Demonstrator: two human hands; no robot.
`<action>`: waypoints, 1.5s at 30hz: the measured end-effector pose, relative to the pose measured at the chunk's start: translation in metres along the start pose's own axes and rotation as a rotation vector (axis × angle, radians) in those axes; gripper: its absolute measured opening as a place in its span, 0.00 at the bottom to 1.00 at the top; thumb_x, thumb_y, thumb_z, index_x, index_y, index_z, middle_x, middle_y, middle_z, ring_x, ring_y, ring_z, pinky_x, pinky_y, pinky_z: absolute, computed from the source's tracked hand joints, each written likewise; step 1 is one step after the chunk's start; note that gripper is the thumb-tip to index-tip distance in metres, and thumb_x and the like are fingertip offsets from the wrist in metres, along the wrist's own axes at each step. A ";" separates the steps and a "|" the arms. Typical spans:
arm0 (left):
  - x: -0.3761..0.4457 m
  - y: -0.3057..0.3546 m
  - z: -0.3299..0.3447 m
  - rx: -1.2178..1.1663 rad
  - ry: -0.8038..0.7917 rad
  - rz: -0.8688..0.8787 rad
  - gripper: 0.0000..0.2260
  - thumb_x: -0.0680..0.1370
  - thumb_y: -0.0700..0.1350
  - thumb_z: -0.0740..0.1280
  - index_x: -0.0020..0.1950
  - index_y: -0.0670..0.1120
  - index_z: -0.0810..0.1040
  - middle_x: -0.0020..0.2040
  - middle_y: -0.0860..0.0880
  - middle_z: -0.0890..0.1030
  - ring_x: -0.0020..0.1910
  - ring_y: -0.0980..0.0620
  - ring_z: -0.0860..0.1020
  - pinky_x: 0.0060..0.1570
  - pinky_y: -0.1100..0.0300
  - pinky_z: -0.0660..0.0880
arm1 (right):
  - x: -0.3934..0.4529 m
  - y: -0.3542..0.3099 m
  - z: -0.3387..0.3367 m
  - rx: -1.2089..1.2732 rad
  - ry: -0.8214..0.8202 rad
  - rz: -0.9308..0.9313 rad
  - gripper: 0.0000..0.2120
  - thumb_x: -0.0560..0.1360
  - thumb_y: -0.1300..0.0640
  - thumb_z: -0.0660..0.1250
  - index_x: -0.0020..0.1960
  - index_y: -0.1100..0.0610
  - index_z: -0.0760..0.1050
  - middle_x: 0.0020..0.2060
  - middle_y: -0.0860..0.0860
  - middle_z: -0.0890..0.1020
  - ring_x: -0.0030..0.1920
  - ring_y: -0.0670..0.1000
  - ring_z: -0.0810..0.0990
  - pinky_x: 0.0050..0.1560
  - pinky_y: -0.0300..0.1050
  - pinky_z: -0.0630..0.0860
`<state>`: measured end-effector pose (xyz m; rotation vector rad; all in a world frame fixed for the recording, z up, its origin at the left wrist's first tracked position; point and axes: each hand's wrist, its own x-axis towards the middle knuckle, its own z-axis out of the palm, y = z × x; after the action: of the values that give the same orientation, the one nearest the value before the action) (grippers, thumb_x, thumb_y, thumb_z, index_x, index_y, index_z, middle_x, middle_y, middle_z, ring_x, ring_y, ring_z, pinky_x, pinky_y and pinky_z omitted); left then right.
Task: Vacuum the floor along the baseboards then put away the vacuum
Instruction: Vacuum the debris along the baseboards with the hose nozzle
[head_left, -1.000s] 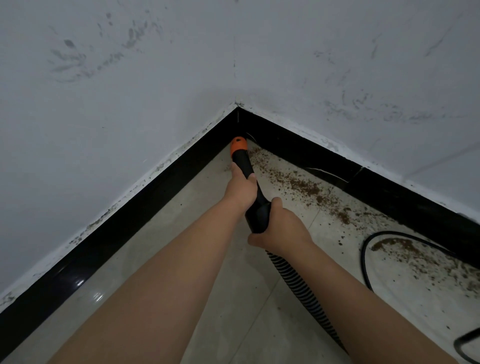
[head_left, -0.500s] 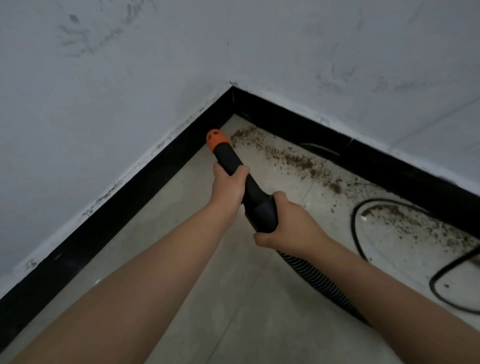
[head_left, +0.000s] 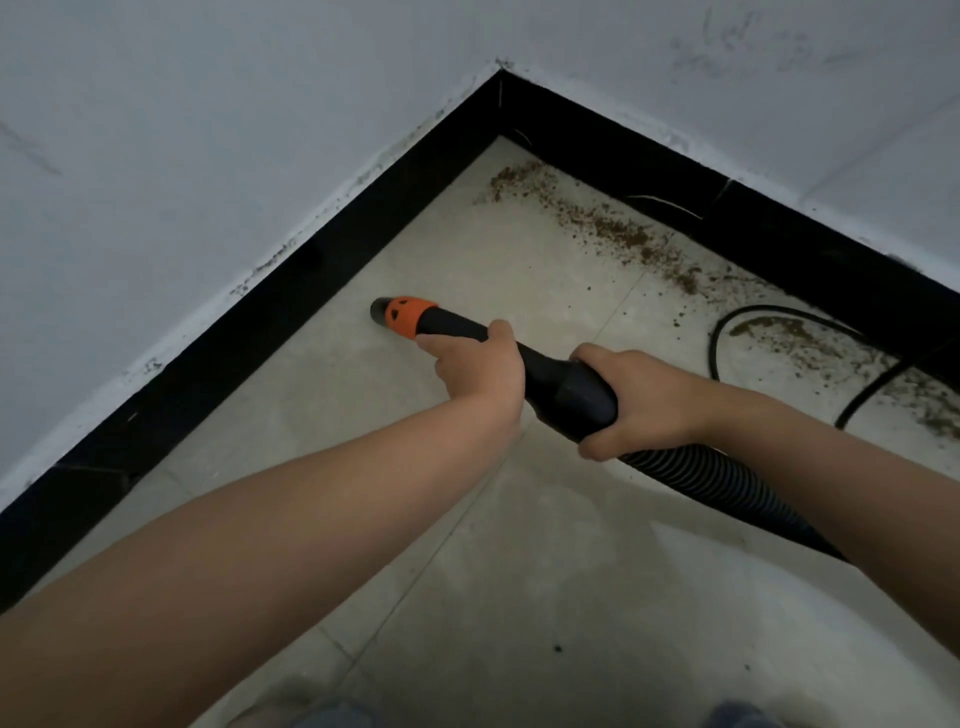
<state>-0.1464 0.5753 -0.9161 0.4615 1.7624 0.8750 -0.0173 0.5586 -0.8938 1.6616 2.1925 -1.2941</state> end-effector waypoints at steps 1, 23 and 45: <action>-0.003 -0.004 -0.002 0.020 0.005 -0.001 0.33 0.79 0.46 0.60 0.77 0.46 0.43 0.70 0.43 0.67 0.64 0.44 0.71 0.61 0.56 0.67 | -0.003 0.000 0.001 -0.013 -0.015 -0.006 0.23 0.65 0.55 0.75 0.52 0.56 0.66 0.40 0.48 0.75 0.38 0.45 0.75 0.36 0.40 0.72; 0.089 0.065 0.014 0.086 -0.389 0.036 0.28 0.80 0.42 0.59 0.76 0.50 0.48 0.66 0.42 0.68 0.55 0.43 0.72 0.51 0.51 0.72 | 0.071 -0.018 0.005 0.087 0.287 0.170 0.24 0.66 0.50 0.72 0.50 0.54 0.59 0.38 0.48 0.70 0.34 0.47 0.72 0.29 0.42 0.68; -0.010 -0.011 -0.047 0.056 0.105 0.016 0.30 0.82 0.45 0.55 0.77 0.45 0.39 0.71 0.44 0.65 0.66 0.46 0.69 0.63 0.60 0.63 | 0.023 -0.026 0.021 -0.134 -0.234 -0.132 0.27 0.65 0.52 0.75 0.55 0.55 0.62 0.44 0.51 0.74 0.42 0.51 0.76 0.40 0.46 0.75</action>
<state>-0.1851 0.5454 -0.9098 0.4740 1.8856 0.8764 -0.0560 0.5606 -0.9049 1.2681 2.2226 -1.2673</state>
